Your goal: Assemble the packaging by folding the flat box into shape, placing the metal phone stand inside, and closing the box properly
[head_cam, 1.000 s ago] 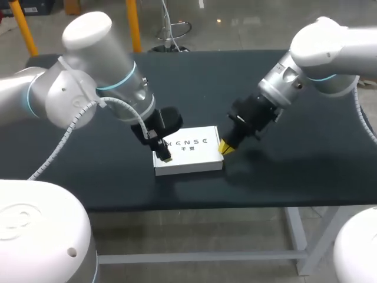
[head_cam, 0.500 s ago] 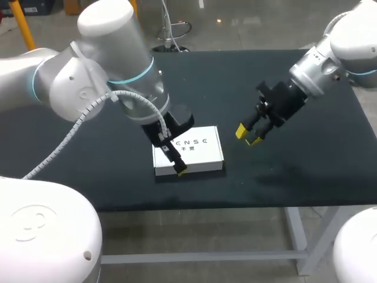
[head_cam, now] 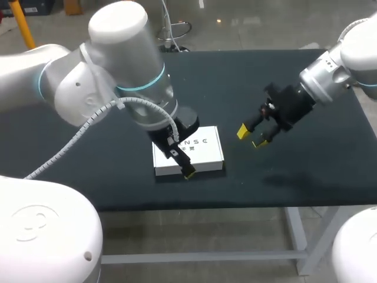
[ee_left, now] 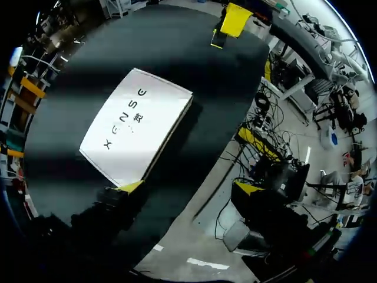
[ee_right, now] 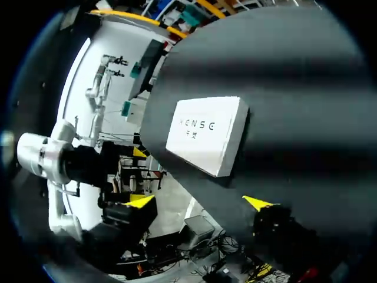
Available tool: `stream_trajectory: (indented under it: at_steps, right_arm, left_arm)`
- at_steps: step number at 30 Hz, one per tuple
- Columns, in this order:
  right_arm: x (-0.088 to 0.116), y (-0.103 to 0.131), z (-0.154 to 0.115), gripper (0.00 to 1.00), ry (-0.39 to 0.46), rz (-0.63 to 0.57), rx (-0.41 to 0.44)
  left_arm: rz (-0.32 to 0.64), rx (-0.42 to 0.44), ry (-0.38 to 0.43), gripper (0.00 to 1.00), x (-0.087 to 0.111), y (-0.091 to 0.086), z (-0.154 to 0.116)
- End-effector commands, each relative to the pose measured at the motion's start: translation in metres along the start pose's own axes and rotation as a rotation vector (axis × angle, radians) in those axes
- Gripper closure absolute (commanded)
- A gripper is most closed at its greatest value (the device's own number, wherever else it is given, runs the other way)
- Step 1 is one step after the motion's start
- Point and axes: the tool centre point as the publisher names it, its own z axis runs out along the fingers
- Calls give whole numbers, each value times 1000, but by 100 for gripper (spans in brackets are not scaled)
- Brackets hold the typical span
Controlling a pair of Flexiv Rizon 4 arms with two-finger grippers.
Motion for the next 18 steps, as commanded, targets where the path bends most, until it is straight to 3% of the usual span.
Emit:
stream_trajectory:
  at_steps: [1,8,18]
  right_arm:
    - [-9,-20,-23,0,-40,-103,-149]
    - [-25,-25,-44,0,-131,-298,-244]
    - [-49,-27,-62,0,-225,-556,-349]
  left_arm:
    - [-273,-57,-62,0,21,-17,9]
    - [-475,-78,-111,0,49,-17,17]
    - [-639,-132,-121,0,69,-10,31]
